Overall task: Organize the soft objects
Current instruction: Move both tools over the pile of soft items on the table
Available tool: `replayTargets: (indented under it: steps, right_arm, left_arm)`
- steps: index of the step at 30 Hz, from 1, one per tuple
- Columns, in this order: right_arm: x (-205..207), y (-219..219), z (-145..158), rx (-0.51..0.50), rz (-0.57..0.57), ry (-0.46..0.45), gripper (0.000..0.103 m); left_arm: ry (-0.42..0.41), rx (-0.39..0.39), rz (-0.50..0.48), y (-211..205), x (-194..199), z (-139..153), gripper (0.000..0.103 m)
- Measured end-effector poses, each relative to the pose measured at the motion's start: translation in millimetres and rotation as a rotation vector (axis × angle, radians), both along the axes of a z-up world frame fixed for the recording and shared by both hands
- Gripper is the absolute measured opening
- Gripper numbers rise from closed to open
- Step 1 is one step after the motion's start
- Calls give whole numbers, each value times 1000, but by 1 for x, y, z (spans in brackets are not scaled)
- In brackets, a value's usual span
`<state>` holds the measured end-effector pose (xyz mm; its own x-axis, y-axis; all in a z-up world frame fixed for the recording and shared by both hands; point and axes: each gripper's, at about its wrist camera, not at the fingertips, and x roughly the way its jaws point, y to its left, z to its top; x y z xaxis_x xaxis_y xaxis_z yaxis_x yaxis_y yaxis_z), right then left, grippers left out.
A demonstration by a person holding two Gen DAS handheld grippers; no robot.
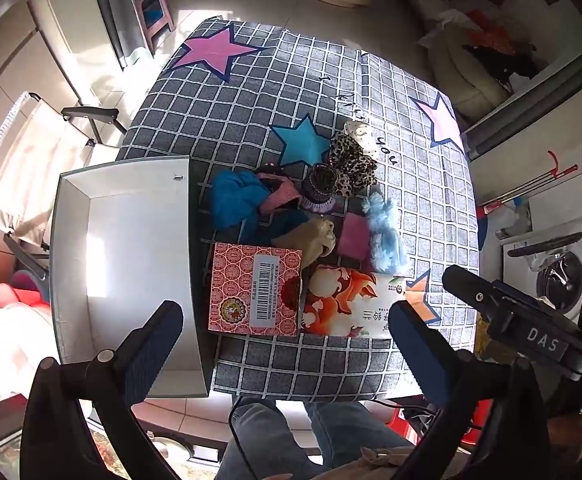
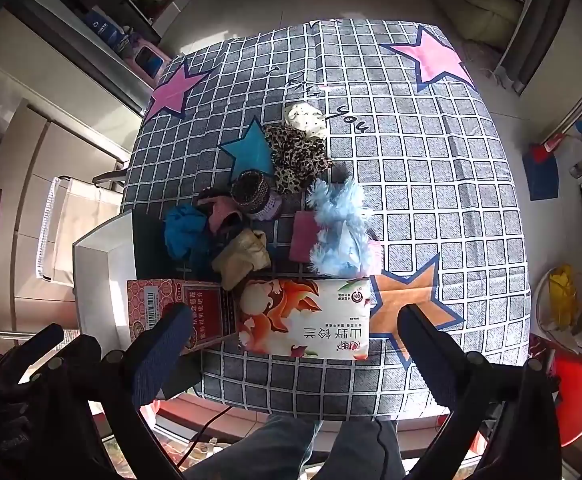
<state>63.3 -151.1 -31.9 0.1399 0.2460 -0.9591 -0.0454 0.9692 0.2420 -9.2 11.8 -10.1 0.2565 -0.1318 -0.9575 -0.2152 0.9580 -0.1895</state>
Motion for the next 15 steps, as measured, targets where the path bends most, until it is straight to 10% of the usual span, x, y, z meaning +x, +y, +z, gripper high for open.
replayTargets:
  steps: [15]
  right_arm:
    - [-17,-35,2,-9,-20,1,103]
  left_arm:
    - [1,-35,-61,-4,4,4,103]
